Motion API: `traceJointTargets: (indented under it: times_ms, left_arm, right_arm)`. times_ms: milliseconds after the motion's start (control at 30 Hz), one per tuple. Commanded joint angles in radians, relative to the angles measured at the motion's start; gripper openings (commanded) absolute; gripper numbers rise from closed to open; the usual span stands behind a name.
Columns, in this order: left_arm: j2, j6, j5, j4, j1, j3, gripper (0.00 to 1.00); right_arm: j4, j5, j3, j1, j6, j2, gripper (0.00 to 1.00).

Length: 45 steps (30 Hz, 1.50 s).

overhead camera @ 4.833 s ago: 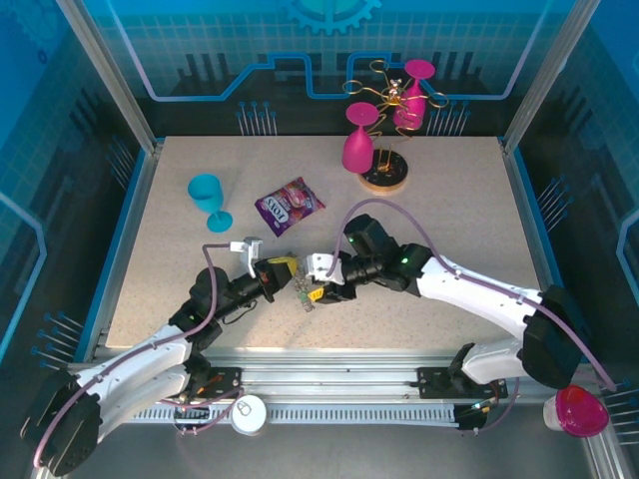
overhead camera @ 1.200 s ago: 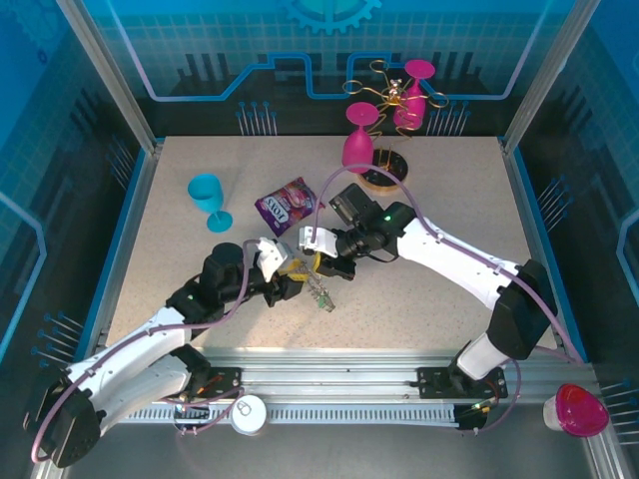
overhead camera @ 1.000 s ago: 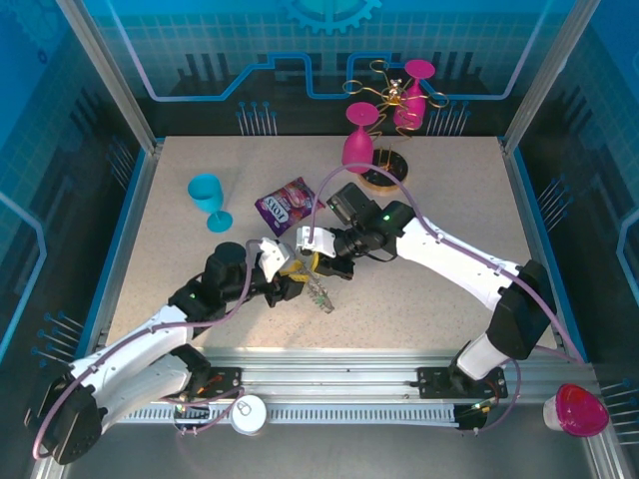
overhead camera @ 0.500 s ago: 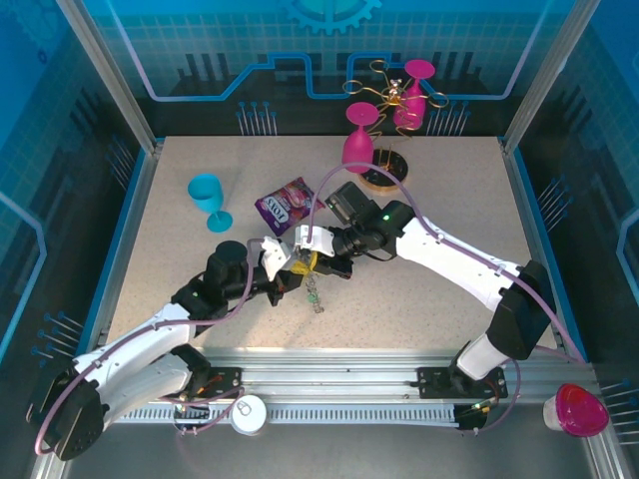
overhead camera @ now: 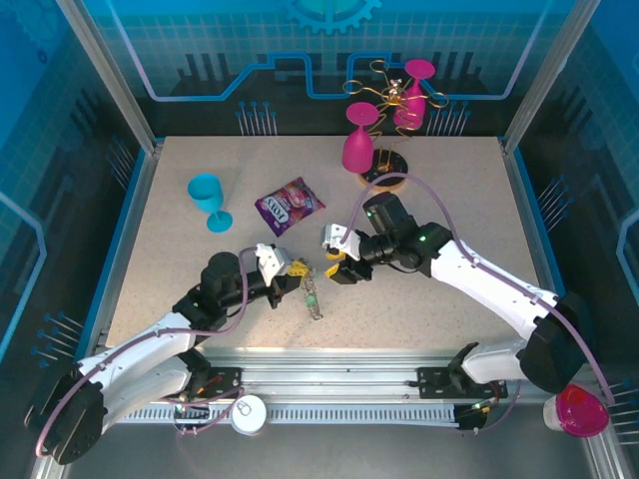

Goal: Put the keys on the keyring

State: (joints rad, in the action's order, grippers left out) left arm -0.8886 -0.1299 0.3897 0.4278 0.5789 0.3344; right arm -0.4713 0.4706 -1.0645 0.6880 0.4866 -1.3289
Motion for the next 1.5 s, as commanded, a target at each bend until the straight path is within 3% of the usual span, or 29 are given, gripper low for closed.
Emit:
traceJointTargets:
  times_ms: [0,200,733,967,1133,1267,1400,1467]
  left_arm:
    - [0.017,0.018,0.003,0.138,-0.001,-0.014,0.00]
    - [0.013,0.032,-0.001,0.166,-0.001,-0.021,0.00]
    - [-0.023,0.091,-0.057,0.231,0.001,-0.030,0.00]
    - [-0.059,0.168,-0.100,0.321,0.000,-0.043,0.00]
    - [-0.075,0.181,-0.103,0.351,0.001,-0.047,0.00]
    - [-0.075,0.160,-0.075,0.362,0.000,-0.052,0.00]
    - [-0.082,0.132,-0.039,0.403,-0.001,-0.067,0.00]
    - [-0.090,0.125,-0.016,0.422,-0.001,-0.069,0.00]
  right_arm:
    - [0.112,0.015,0.031,0.004,-0.002,0.009,0.41]
    - [0.144,-0.016,0.032,0.033,0.009,-0.008,0.35]
    - [0.135,-0.083,0.017,0.100,0.057,-0.027,0.00]
    - [0.204,-0.221,0.063,0.183,0.143,-0.009,0.00]
    - [0.226,-0.261,0.091,0.184,0.166,0.015,0.00]
    - [0.229,-0.164,0.124,0.106,0.100,0.068,0.23]
    - [0.319,0.111,0.164,-0.064,-0.096,0.124,0.23]
    - [0.364,0.182,0.168,-0.108,-0.168,0.124,0.21]
